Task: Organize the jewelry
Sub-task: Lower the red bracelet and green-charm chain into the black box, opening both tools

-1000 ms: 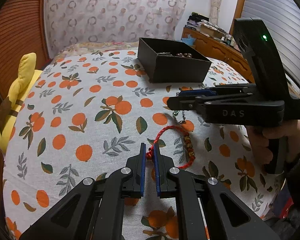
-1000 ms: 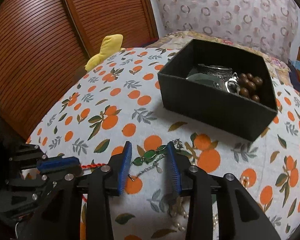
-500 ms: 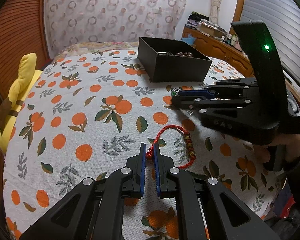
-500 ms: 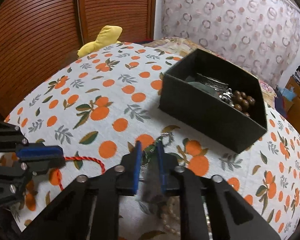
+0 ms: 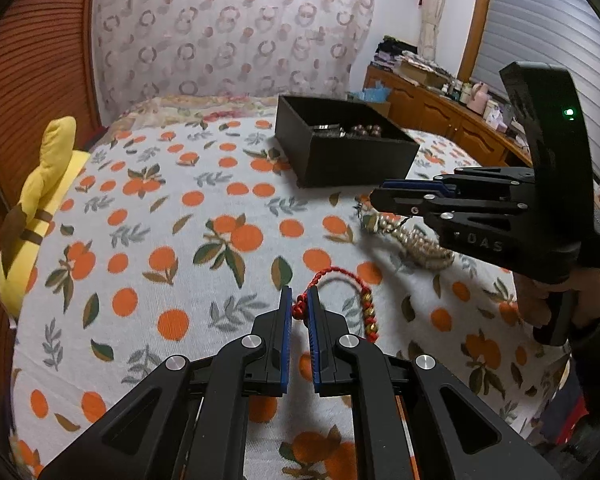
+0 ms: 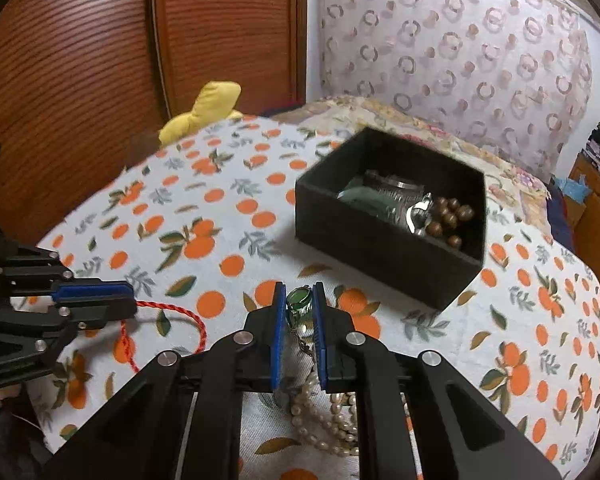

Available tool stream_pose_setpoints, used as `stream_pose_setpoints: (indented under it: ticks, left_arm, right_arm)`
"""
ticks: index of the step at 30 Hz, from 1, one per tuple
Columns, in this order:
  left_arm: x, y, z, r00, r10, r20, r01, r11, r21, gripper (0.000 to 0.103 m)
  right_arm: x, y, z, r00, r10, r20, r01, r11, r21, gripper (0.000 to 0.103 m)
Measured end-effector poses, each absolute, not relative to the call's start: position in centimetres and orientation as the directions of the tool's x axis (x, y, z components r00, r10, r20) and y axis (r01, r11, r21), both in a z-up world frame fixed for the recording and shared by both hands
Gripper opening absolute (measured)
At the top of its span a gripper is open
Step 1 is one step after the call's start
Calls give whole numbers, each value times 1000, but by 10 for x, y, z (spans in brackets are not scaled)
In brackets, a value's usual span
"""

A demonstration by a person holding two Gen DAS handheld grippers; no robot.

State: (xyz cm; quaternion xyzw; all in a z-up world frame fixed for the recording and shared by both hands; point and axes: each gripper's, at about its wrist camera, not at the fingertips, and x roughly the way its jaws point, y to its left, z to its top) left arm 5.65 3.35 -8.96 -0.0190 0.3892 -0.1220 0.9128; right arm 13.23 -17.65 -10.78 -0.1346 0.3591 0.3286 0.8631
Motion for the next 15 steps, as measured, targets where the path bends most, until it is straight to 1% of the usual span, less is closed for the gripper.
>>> stream_pose_setpoints:
  ticks: [15]
  left_arm:
    - [82, 20, -39, 739, -259, -622, 237, 964, -119, 6]
  right_arm:
    - [146, -207, -41, 581, 550, -601, -677, 736, 19, 15]
